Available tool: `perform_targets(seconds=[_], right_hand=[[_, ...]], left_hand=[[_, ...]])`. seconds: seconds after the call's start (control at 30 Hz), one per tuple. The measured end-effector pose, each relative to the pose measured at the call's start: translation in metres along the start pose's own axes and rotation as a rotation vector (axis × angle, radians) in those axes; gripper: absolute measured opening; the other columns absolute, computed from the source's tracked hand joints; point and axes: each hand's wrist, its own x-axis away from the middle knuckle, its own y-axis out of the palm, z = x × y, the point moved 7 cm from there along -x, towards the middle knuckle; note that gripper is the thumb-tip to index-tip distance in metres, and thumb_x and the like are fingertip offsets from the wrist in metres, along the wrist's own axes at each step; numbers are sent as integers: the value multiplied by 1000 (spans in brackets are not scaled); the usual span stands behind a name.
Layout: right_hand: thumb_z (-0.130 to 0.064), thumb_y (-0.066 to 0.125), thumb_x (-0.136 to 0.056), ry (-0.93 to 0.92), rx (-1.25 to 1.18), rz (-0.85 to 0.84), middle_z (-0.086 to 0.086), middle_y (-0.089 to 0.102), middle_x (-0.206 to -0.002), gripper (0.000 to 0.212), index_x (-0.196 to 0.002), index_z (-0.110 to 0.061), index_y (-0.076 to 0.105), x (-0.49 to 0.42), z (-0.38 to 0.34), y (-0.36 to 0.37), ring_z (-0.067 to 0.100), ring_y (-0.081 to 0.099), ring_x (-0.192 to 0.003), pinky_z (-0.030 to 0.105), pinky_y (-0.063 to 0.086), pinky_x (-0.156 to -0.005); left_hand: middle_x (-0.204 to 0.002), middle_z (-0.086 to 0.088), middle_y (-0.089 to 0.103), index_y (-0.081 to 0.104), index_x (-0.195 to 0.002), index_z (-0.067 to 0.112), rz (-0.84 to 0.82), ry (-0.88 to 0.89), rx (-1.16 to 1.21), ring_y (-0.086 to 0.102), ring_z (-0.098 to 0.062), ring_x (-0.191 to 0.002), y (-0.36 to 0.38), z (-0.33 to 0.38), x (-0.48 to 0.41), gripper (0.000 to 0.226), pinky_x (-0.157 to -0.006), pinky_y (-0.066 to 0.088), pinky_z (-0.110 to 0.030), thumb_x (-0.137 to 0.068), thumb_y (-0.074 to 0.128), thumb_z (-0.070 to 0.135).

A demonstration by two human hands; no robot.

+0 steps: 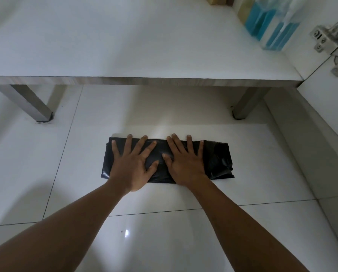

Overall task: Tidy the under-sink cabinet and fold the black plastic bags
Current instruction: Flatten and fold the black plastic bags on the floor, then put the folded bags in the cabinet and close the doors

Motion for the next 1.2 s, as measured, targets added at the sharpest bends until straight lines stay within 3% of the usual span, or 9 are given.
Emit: perform_targets(seconds=[0.2, 0.4, 0.57, 0.73, 0.83, 0.9, 0.97, 1.03, 1.2], right_hand=[[-77, -2, -88, 116, 134, -91, -8, -6, -165, 80, -156, -34, -4, 3, 53, -18, 32, -11, -150, 65, -19, -111], [-77, 4, -89, 304, -173, -4, -10, 1, -165, 78, -156, -36, 7, 24, 116, -18, 21, -4, -152, 65, -6, -115], [-68, 28, -95, 440, -417, 314, 7, 38, -153, 74, -152, -20, 29, 55, 124, -32, 26, 31, -141, 54, 21, -116], [-47, 59, -88, 465, -633, 214, 12, 49, -137, 68, -146, -18, 37, 65, 118, -28, 34, 47, -126, 52, 41, -104], [-35, 71, -82, 621, -902, 137, 10, 41, -149, 85, -152, -13, 27, 56, 120, -22, 31, 43, -134, 53, 35, -111], [-21, 73, -82, 689, -1020, 92, 13, 52, -139, 58, -134, -6, 51, 49, 120, -21, 30, 55, -121, 50, 43, -107], [-7, 69, -84, 656, -1090, 87, 16, 67, -110, 16, -99, -6, 66, 45, 113, -29, 28, 64, -93, 45, 54, -93], [-6, 68, -82, 578, -1050, 138, 11, 66, -104, 21, -102, -12, 63, 41, 104, -38, 25, 63, -93, 44, 55, -92], [-2, 54, -94, 220, -877, 286, 3, 55, -107, 27, -108, -24, 48, 39, 67, -69, 18, 57, -95, 22, 50, -78]], left_hand=[[-166, 8, 14, 12, -157, 43, -43, -1, -3, 5, -35, -153, 1, -1, -1, 73, -114, 0, -73, -90, 5, 72], [-167, 11, 5, 5, -156, 46, -138, 9, 86, -1, -30, -153, -4, -2, -3, 78, -116, -2, -70, -84, 1, 77], [-167, 3, 11, 15, -158, 37, -50, -116, 274, 2, -26, -154, -39, -30, -7, 75, -120, 6, -62, -93, 43, 60], [-162, -2, 28, 19, -159, 26, -228, -297, 274, 23, -31, -147, -45, -94, -7, 84, -114, 32, -55, -89, 65, 28], [-151, -7, 38, 24, -158, 24, -302, -285, 324, 29, -33, -139, -45, -107, -3, 93, -109, 37, -49, -80, 73, 19], [-139, -9, 44, 33, -153, 23, -349, -306, 353, 39, -32, -129, -43, -111, 1, 92, -100, 44, -43, -74, 78, 18], [-128, -8, 49, 46, -140, 20, -354, -325, 382, 49, -26, -110, -41, -113, 6, 79, -80, 48, -33, -70, 82, 15], [-119, -9, 52, 56, -123, 16, -310, -348, 389, 52, -25, -98, -44, -114, 11, 63, -66, 43, -28, -67, 85, 12], [-106, 0, 43, 50, -101, 22, -205, -419, 318, 38, -20, -102, -52, -120, 31, 51, -74, 42, -35, -63, 84, 21]])
